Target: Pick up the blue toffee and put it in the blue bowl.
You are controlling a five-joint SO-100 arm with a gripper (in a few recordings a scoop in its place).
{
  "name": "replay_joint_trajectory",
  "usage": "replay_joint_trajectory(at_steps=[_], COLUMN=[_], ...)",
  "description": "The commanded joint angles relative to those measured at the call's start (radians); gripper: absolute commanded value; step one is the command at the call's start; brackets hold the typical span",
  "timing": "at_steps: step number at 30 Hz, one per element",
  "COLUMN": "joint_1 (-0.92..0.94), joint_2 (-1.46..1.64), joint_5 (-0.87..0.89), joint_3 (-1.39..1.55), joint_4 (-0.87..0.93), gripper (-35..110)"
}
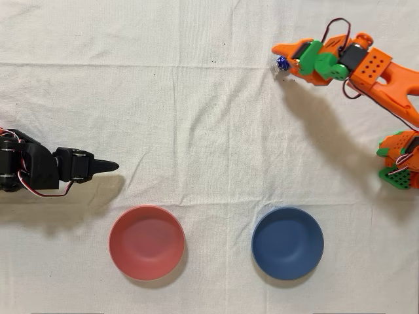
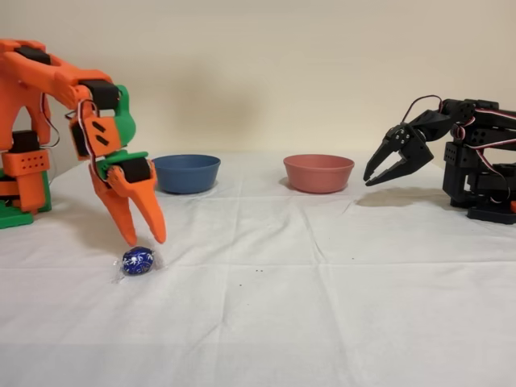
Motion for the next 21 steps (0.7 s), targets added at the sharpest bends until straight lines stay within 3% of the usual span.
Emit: replay_joint_trajectory(at_steps=[1, 21], joint_1=[-0.005, 0.04], joint_2=[0.017, -0.032], joint_5=[-0.003, -0.015], joint_3=[-0.057, -0.051], joint_4=[-0.009, -0.031], gripper=[41, 41])
